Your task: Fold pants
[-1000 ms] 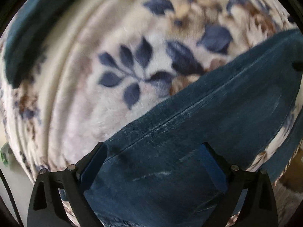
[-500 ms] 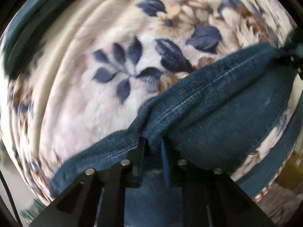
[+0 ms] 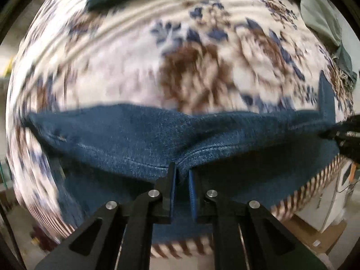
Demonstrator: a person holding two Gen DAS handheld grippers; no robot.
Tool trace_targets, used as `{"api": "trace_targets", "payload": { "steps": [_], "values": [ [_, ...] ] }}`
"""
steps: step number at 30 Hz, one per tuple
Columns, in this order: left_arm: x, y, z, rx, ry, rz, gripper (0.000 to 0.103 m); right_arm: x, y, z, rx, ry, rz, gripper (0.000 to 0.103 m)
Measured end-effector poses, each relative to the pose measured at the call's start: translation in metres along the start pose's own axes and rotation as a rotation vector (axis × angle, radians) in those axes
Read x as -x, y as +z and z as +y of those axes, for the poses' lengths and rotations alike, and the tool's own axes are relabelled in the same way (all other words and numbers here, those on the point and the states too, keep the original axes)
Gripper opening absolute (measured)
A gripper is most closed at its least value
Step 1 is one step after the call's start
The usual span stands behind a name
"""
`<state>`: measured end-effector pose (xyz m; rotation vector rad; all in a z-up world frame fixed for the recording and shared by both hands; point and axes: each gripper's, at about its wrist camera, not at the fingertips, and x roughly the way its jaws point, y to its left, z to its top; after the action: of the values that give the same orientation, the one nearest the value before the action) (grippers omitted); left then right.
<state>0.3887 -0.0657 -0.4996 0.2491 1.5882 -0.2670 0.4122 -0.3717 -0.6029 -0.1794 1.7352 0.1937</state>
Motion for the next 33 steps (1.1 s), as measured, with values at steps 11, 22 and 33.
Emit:
{"api": "trace_targets", "payload": {
  "steps": [11,22,33],
  "values": [
    [-0.113,-0.093,-0.004,0.253,-0.051,0.129,0.007,-0.112,-0.097,0.048,0.071,-0.096,0.098,0.01],
    [-0.057,-0.117,0.009,0.263,-0.078,0.041,0.069,-0.079,-0.117,0.02,-0.246,0.004,0.051,0.022],
    [-0.021,-0.088,0.002,0.227,0.014,-0.095,0.088,-0.074,-0.127,0.014,-0.315,0.06,0.012,0.042]
  ]
}}
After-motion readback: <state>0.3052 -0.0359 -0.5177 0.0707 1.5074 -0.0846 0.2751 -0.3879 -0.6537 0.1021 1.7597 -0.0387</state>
